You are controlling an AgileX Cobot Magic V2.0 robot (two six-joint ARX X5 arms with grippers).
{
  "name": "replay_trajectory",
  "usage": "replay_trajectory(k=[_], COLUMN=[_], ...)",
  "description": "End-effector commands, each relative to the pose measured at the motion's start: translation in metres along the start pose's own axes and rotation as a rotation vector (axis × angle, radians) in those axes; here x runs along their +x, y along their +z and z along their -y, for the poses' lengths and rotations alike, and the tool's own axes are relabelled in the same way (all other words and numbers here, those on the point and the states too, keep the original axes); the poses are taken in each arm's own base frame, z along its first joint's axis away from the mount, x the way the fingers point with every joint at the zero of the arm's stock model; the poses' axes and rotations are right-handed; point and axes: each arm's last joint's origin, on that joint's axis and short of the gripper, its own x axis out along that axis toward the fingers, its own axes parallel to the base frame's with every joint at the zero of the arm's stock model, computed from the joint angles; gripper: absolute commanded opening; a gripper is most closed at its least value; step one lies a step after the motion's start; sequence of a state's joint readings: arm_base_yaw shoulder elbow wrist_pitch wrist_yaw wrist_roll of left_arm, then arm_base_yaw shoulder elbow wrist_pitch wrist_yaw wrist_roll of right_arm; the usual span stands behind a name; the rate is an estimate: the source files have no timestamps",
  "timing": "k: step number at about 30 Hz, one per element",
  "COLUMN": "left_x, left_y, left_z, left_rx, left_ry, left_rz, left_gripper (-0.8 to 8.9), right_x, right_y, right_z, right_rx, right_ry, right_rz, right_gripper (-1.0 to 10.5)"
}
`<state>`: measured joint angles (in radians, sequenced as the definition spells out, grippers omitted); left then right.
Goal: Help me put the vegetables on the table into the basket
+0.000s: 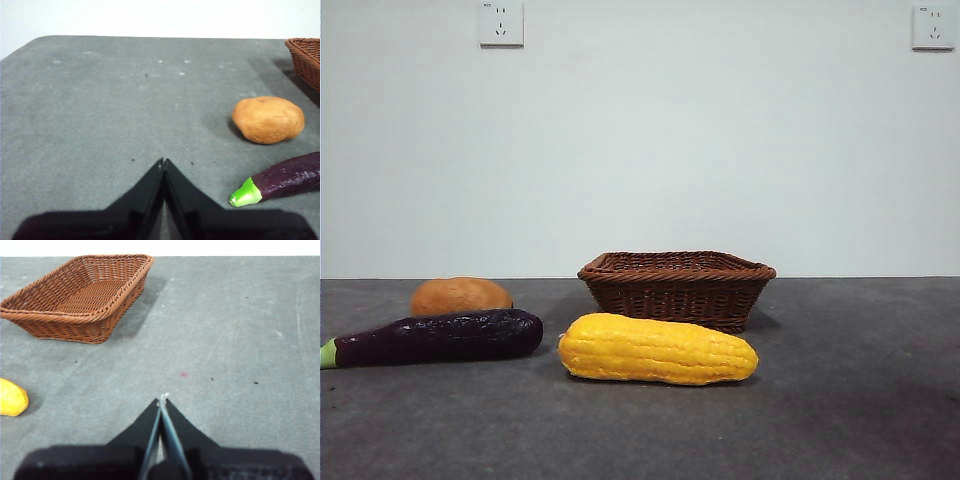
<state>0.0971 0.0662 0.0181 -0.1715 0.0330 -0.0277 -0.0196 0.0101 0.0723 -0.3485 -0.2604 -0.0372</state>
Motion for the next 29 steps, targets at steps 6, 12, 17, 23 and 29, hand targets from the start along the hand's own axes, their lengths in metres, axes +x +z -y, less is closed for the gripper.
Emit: replay_trajectory(k=[6, 12, 17, 23, 29], left_x=[0.001, -0.006, -0.02, -0.029, -0.039], left_y=[-0.003, 0.013, 0.048, 0.081, 0.114], left_z=[0.0, 0.004, 0.007, 0.011, 0.016], left_rx=[-0.058, -0.096, -0.157, -0.162, -0.13], left_ry=[-0.005, -0.105, -0.167, -0.265, -0.372], left_rz=[-0.008, -0.032, -0.021, -0.042, -0.126], left_gripper=[-0.04, -0.06, -0.06, -0.06, -0.06], right_x=[0.0, -0.003, -0.013, -0.032, -0.054], right_y=[0.002, 0.017, 0.041, 0.08, 0.126], right_z=[0.0, 0.0, -0.004, -0.008, -0.012], right_rx=[0.124, 0.314, 0.331, 0.277, 0.162], right_ry=[0.004, 0.025, 0.084, 0.074, 0.083], right_rz=[0.025, 0.144, 0.117, 0.061, -0.035], right_gripper=[0.0, -0.1, -0.1, -0.1, -0.1])
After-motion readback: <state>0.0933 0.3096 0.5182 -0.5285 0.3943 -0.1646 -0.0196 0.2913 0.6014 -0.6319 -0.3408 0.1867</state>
